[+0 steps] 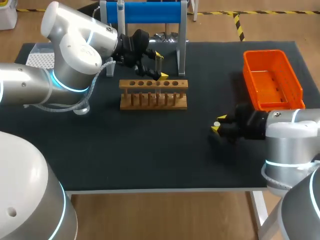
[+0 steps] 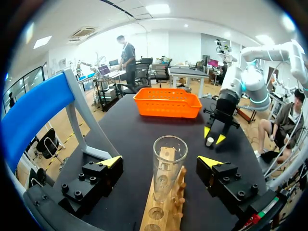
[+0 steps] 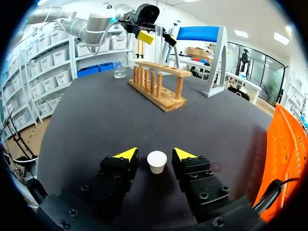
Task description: Invert the test tube, pick up the pipette, mount the tip to pipette, aspirate from beaker and dispense into the tube, eject the tip, return the pipette, and cap with the stopper.
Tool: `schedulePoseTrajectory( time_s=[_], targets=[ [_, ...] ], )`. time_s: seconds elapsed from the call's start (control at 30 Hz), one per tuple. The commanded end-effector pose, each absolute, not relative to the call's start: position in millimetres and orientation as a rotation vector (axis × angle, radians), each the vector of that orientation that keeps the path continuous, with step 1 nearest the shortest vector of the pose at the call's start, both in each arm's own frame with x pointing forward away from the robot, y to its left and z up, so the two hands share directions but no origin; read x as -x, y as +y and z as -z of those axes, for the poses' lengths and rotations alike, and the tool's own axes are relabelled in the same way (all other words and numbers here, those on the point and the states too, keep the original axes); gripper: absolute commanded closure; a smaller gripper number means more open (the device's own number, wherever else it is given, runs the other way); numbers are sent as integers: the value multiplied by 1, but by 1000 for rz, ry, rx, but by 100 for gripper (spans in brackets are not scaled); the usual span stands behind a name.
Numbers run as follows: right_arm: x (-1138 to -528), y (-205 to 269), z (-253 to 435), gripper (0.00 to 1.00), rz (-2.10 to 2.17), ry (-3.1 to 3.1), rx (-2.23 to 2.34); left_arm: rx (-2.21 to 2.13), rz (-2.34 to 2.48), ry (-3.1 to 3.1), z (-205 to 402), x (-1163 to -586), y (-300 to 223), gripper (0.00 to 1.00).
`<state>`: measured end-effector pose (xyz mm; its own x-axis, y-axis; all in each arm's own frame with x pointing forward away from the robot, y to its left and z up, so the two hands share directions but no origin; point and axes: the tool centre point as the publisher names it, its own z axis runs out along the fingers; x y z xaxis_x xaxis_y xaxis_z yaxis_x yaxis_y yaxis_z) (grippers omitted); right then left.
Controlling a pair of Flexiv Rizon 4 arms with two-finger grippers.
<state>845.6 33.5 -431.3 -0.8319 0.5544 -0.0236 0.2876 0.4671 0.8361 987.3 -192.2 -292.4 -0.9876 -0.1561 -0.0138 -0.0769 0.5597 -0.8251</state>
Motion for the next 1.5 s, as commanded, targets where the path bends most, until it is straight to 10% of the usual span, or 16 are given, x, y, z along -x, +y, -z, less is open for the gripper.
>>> schedulePoseTrajectory(
  time_s=[0.03,0.7,0.87,1.5],
  targets=[
    [-846,34,432,55,-1297,2427,-721,201,1418,2704,292,-988,-192,0],
    [-846,33,433,69,-1290,2430,-724,201,1418,2704,292,-988,-192,0],
    [-846,33,433,100,-1288,2431,-725,201,1418,2704,292,-988,-192,0],
    [-866,54,346,100,-1452,2516,-413,201,1418,2704,292,-988,-192,0]
  ],
)
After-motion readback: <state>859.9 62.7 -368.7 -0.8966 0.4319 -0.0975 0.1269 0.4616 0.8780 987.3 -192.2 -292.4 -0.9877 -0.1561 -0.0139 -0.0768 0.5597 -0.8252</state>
